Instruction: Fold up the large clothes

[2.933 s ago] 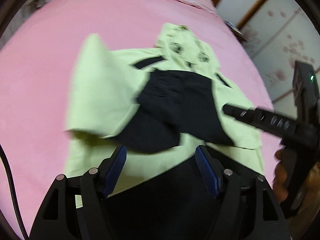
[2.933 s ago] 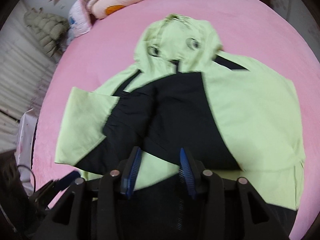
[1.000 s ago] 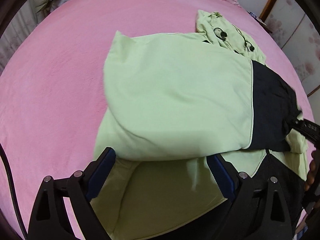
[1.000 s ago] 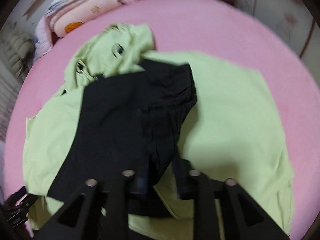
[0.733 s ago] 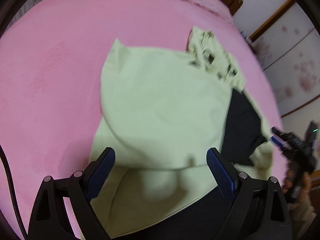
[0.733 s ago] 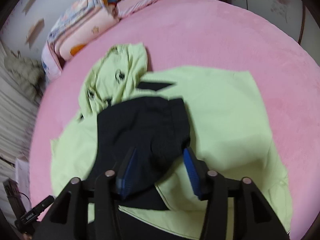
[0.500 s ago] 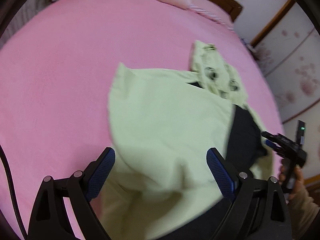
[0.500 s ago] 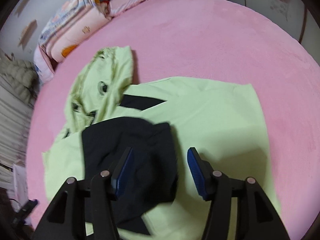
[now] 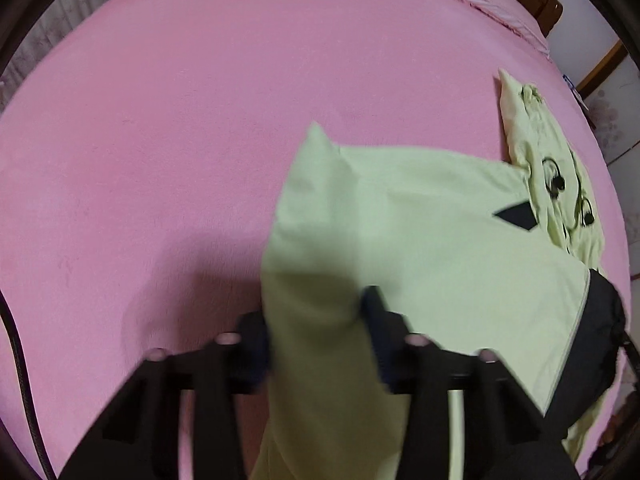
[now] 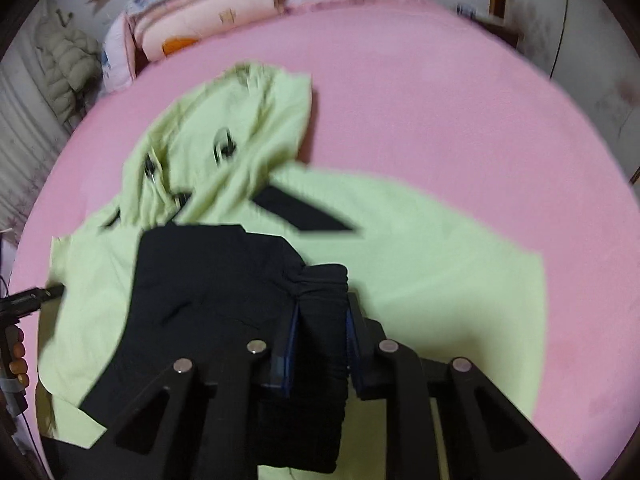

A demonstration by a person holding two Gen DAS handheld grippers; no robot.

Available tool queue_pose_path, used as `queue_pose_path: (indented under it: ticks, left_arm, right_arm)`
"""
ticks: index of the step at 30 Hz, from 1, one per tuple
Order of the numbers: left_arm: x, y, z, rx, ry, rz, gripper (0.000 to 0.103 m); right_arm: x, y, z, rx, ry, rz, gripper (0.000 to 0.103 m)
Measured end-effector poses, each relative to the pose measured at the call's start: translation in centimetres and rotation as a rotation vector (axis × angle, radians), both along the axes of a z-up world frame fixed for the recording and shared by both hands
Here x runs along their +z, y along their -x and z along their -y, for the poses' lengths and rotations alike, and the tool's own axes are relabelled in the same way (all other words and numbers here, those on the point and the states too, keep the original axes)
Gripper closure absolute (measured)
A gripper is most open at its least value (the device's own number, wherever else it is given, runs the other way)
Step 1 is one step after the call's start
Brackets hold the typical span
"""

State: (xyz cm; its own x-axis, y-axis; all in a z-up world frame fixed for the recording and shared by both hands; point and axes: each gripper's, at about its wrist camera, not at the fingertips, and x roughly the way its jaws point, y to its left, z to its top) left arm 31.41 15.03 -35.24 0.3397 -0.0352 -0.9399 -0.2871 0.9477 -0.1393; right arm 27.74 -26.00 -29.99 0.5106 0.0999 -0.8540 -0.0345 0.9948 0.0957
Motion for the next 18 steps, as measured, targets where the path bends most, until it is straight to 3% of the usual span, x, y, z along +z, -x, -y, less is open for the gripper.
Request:
queue_pose_path:
  ticks: [3, 6, 9, 11, 13, 14, 18]
  left_arm:
    - [0.3, -0.5, 1.3, -0.025, -0.098, 0.018, 0.088]
    - [-0.1, -0.8, 2.2, -0.036, -0.163, 0.028, 0.089]
    - [-0.2, -1.0, 2.7, -0.061, -0.215, 0.025, 0.086]
    - [0.4, -1.0, 3.2, -0.085, -0.257, 0.013, 0.08]
    - [1.3, -0.7, 3.7, -0.092, -0.28, 0.003, 0.054]
    - [2.1, -0.3, 4.0, -0.089, -0.28, 0.014, 0.049]
    - [6.2, 2.1, 6.4, -0.072, -0.234, 0.137, 0.043]
  right_arm:
    - [0.1, -1.1, -0.3, 0.007, 0.043, 0.029, 0.083]
    - [-2.8, -2.4, -0.3, -0.005, 0.071, -0.063, 0.082]
    - [-4.6, -2.6, 0.3, -0.038, 0.039, -0.131, 0.078]
    - [-4.0, -2.5, 0.3, -0.076, 0.05, -0.142, 0.07]
    - [-2.8, -1.7, 0.1, -0.114, 0.091, -0.136, 0.068]
    - [-2.1, -1.3, -0.1, -0.122, 0.106, -0.122, 0.068]
    - [1.6, 1.7, -3.0, -0.1, 0.091, -0.016, 0.066]
